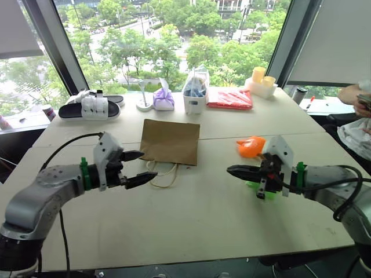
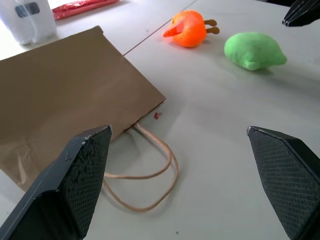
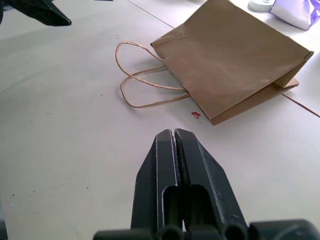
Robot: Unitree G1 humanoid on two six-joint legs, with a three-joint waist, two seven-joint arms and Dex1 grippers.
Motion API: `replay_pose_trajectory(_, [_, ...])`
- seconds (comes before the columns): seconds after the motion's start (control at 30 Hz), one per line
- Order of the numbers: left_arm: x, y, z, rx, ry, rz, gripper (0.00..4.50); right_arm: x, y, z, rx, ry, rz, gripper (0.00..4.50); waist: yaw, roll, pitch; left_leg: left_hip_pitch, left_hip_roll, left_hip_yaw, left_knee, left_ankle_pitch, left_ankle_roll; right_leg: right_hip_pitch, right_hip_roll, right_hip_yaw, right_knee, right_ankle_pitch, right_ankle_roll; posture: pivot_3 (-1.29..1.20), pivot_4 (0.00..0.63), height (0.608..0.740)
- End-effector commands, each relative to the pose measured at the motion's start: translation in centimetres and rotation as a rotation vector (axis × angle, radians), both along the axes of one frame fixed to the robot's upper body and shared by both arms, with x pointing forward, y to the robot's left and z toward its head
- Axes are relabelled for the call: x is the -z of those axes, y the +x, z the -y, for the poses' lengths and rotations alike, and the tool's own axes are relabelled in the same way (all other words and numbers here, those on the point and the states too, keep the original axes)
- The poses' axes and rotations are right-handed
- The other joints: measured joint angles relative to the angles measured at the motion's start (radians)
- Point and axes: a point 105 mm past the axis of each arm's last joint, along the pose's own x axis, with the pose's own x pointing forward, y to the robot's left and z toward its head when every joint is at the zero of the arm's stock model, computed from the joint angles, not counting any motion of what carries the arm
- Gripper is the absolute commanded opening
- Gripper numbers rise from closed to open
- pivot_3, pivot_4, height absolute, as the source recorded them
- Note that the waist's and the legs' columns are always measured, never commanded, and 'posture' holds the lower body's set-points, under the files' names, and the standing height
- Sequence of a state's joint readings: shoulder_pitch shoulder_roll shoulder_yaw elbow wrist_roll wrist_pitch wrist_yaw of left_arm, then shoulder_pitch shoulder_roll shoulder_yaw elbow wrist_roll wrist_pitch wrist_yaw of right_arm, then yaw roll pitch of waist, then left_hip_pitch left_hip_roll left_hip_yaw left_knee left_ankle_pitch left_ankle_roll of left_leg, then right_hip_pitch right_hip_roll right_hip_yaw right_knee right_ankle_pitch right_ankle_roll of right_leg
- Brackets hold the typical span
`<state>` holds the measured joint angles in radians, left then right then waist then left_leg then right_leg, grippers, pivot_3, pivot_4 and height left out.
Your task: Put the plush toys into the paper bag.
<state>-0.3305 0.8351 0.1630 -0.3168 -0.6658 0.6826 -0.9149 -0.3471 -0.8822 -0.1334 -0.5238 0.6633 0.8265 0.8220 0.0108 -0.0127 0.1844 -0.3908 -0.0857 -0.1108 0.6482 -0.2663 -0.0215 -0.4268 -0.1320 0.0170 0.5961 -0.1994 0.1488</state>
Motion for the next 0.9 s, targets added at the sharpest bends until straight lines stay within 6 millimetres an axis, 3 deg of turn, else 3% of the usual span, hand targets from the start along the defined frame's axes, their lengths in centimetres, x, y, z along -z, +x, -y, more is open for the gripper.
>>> replay_pose_trajectory(0.03, [-1.6,0.0,-0.6,0.044,0.017,0.048,4.44,-1.4,-0.3,-0.2,-0.022,0.007,0.052,0.00,0.000,0.000,0.000,0.000,0.000,0.000,0.000,0.000,0.000,0.000,0.000,0.000,0.000,0.000,0.000,0.00,0.150,0.740])
replay_pose_trajectory(0.47, [-0.6,1.7,-0.7,0.088,0.134,0.087,4.44,-1.0,-0.5,-0.4,-0.019,0.000,0.055,0.00,0.000,-0.001,0.000,0.000,0.001,-0.001,0.000,0.000,0.000,0.000,0.000,0.000,0.000,0.000,0.000,0.00,0.150,0.740])
replay_pose_trajectory(0.6, [-0.5,2.7,-1.1,0.093,0.180,0.133,4.44,-0.9,-0.3,-0.4,-0.011,0.000,0.067,0.00,0.000,-0.001,0.000,0.000,0.001,-0.001,0.000,0.000,0.000,0.000,0.000,0.000,0.000,0.000,0.000,0.00,0.150,0.740])
replay_pose_trajectory(0.9, [1.9,5.9,-0.9,0.223,0.376,0.225,4.44,-0.8,0.2,-1.0,-0.010,0.009,0.095,0.00,0.002,-0.001,0.000,-0.001,-0.001,0.001,0.000,0.000,0.000,0.000,-0.001,0.000,0.000,0.000,0.000,0.00,0.150,0.740])
